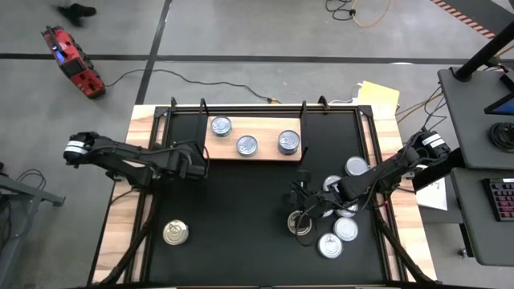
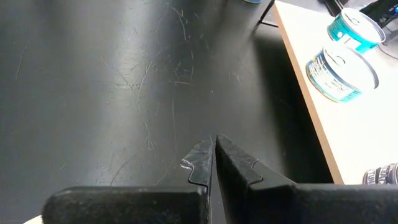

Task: Stack canned seafood by type on shelf
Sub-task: Put the blue tuna can on the shelf

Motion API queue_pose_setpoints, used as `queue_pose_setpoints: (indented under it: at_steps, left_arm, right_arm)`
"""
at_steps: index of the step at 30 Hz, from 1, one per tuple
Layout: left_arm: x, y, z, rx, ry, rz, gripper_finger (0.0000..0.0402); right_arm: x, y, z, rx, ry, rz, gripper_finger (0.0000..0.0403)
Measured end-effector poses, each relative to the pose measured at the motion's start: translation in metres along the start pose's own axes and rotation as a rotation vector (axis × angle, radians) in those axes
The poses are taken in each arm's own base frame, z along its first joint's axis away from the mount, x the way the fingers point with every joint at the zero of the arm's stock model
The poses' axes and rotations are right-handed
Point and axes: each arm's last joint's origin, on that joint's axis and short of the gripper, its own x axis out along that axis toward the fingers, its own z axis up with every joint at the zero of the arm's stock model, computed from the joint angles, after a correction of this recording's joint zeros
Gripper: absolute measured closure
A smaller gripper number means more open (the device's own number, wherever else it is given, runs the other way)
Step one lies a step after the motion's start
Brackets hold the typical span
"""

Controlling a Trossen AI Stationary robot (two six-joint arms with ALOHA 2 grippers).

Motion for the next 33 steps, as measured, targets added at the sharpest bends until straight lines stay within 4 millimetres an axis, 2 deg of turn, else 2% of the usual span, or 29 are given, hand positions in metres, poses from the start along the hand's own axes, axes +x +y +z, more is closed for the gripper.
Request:
queue_pose_setpoints:
  at_steps: [13, 33]
  left_arm:
    - [0.003, -0.011, 0.002, 0.034, -0.005, -0.110, 0.0401]
    - [-0.004, -0.014, 0.002, 0.069, 0.086, -0.203, 0.0401]
  right_arm:
    - [0.000, 0.000, 0.000, 0.000, 0.000, -0.001, 0.0390]
    - [0.000, 0.000, 0.000, 0.000, 0.000, -0.001, 0.0390]
